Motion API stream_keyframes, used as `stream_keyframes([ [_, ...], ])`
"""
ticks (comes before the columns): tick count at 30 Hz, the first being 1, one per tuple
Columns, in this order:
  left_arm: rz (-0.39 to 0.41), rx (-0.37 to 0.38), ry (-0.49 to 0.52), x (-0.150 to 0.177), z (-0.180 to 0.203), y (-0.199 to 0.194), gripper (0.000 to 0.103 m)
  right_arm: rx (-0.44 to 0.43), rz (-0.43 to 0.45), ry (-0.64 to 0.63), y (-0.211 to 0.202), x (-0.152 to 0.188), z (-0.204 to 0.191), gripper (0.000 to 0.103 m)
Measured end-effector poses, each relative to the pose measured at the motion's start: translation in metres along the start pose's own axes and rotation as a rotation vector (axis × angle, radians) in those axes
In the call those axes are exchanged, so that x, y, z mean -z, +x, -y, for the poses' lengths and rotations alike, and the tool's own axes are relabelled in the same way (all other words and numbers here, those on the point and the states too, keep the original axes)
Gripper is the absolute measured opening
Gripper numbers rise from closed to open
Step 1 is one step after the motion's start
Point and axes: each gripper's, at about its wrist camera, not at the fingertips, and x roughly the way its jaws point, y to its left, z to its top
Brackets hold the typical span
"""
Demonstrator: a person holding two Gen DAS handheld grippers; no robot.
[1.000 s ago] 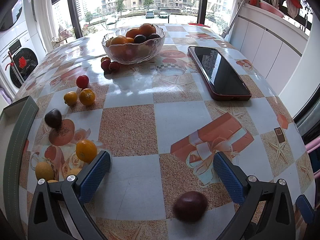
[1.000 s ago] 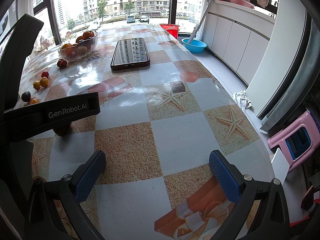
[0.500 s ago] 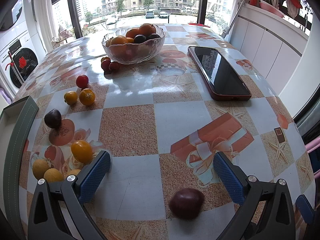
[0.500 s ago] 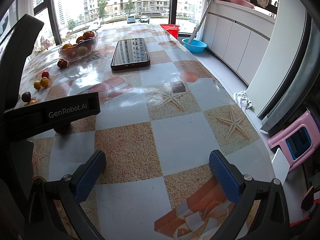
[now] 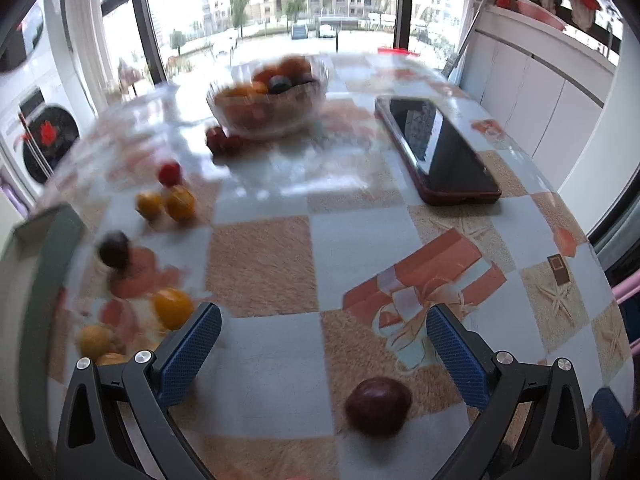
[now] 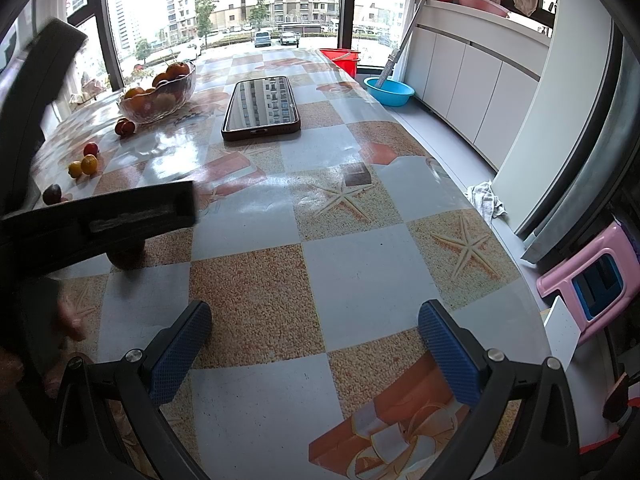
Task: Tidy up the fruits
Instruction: 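Grasp the orange with the left tool while the right tool grasps a dark plum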
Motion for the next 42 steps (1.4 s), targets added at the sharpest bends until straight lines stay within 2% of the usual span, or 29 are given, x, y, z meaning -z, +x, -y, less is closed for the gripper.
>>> stream_keyframes([
  [1,0.033,0.001,0.014,-0.002,0.007,-0.012,0.103,0.0,0.0,0.0,0.0,0.0,0.0,0.103],
  [3,0.106,0.015,0.057,0.001,-0.003,-0.039,0.103,0.0,0.0,-0.001,0.0,0.0,0.0,0.103],
  [6,0.147,0.021,0.073,0.013,-0.03,-0.066,0.103,0.0,0.0,0.0,0.0,0.0,0.0,0.103],
  [11,0.079,0.006,0.023,0.055,-0.096,-0.073,0.103,0.001,0.001,0.0,0.0,0.0,0.0,0.103],
  [12,0.064,0.0,0.02,0.065,-0.103,-0.072,0.103,0.001,0.0,0.0,0.0,0.0,0.0,0.103],
  [14,0.085,-0.019,-0.025,0.08,-0.121,-0.074,0.103,0.001,0.0,-0.001,0.0,0.0,0.0,0.103],
  [17,0.008,-0.034,-0.039,0.087,-0.133,-0.061,0.103,0.001,0.0,0.0,0.0,0.0,0.0,0.103],
  [19,0.008,-0.06,-0.018,0.091,-0.134,-0.057,0.103,0.002,-0.001,-0.001,-0.001,0.001,0.0,0.103],
  [29,0.003,-0.046,-0.007,0.09,-0.128,-0.053,0.103,0.013,-0.008,-0.002,-0.002,0.0,-0.002,0.103],
  [33,0.014,-0.046,-0.004,0.092,-0.129,-0.054,0.103,0.018,-0.045,0.016,-0.002,-0.002,-0.005,0.103],
  [42,-0.011,-0.034,-0.014,0.094,-0.129,-0.058,0.103,-0.175,-0.056,-0.103,0.005,-0.021,-0.061,0.103],
])
